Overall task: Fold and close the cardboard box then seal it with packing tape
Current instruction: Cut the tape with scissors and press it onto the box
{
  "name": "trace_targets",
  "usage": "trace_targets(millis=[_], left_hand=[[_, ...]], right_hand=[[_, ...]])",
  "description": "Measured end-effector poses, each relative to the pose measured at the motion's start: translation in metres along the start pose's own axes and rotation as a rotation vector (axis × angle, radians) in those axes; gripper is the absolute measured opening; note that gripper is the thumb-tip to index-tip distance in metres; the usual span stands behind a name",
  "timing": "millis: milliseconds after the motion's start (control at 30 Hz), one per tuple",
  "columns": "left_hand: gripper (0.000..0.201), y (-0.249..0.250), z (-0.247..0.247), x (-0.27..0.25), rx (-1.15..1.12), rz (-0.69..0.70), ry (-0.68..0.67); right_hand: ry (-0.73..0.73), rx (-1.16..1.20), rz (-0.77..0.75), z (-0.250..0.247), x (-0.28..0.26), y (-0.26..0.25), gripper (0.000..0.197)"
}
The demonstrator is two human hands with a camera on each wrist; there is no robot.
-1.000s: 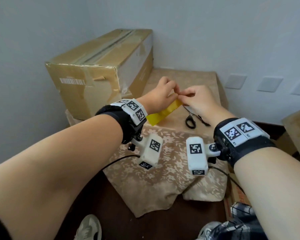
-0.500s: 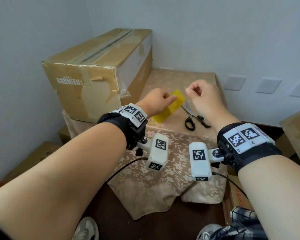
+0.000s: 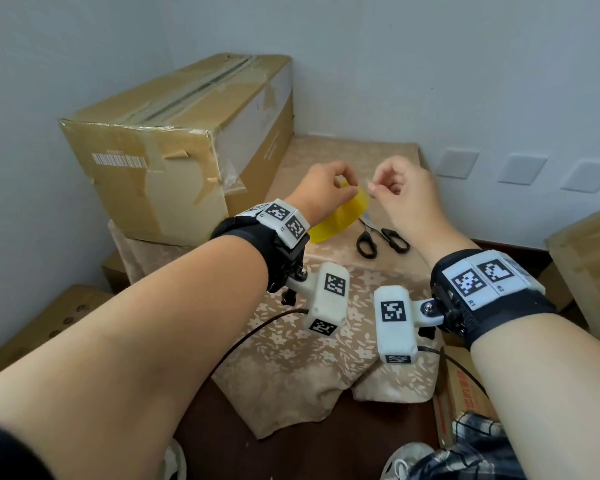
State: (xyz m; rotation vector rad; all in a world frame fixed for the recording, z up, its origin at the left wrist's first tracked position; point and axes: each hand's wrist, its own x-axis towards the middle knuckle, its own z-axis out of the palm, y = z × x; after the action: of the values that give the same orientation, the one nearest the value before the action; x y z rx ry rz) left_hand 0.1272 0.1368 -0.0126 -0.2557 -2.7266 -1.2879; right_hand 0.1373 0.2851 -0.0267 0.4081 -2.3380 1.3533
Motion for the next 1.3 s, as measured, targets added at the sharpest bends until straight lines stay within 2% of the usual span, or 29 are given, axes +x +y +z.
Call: trace_targets(millis=[133, 200, 300, 367, 500, 633, 700, 767, 867, 933, 1000, 1067, 1167, 1233, 1300], left_hand=[[0.014, -0.004, 0.003, 0.001, 0.037, 0.041, -0.008], [0.012, -0.006, 0.003, 0.000, 0.024, 0.060, 0.008], [0.007, -0.008, 0.006, -0.001, 0.021, 0.083, 0.009], [0.009, -0.010, 0.009, -0.001, 0.046, 0.109, 0.008], [0.012, -0.011, 0.015, -0.004, 0.095, 0.165, -0.001], [0.016, -0.013, 0.018, -0.007, 0.137, 0.195, -0.022], [0.032, -0.016, 0.019, -0.010, 0.228, 0.214, -0.125], [0.056, -0.020, 0.023, -0.013, 0.380, 0.248, -0.216], [0.083, -0.022, 0.037, -0.011, 0.395, 0.254, -0.156], [0.089, -0.020, 0.045, -0.006, 0.398, 0.188, -0.155], [0.078, -0.021, 0.049, 0.000, 0.460, 0.127, -0.266], [0.065, -0.024, 0.041, 0.003, 0.513, 0.135, -0.320], [0.045, -0.021, 0.007, -0.001, 0.577, 0.258, -0.190], [0.038, -0.015, -0.023, -0.009, 0.574, 0.344, -0.078], [0.035, -0.006, -0.055, -0.023, 0.565, 0.471, 0.022]], right_hand=[[-0.022, -0.053, -0.028, 0.000, -0.001, 0.002, 0.028], [-0.007, -0.056, -0.006, -0.001, 0.001, 0.004, 0.019], [0.001, -0.105, 0.016, -0.002, 0.003, 0.007, 0.019], [-0.021, -0.138, 0.028, -0.003, 0.003, 0.008, 0.019], [-0.048, -0.278, 0.000, -0.002, 0.004, 0.013, 0.007], [-0.085, -0.448, 0.072, -0.002, 0.003, 0.020, 0.013], [-0.093, -0.400, 0.095, -0.003, 0.002, 0.028, 0.012], [-0.024, -0.293, 0.131, -0.006, 0.002, 0.035, 0.008], [0.060, -0.261, 0.192, -0.005, 0.001, 0.044, 0.005], [0.069, -0.308, 0.294, -0.003, -0.002, 0.054, 0.027], [0.036, -0.372, 0.396, -0.004, -0.004, 0.064, 0.049], [0.012, -0.435, 0.410, -0.004, -0.001, 0.062, 0.046], [0.003, -0.369, 0.232, 0.005, 0.007, 0.030, 0.034], [-0.009, -0.277, 0.100, 0.019, 0.009, -0.002, 0.027], [-0.041, -0.119, 0.040, 0.037, 0.010, -0.031, 0.023]])
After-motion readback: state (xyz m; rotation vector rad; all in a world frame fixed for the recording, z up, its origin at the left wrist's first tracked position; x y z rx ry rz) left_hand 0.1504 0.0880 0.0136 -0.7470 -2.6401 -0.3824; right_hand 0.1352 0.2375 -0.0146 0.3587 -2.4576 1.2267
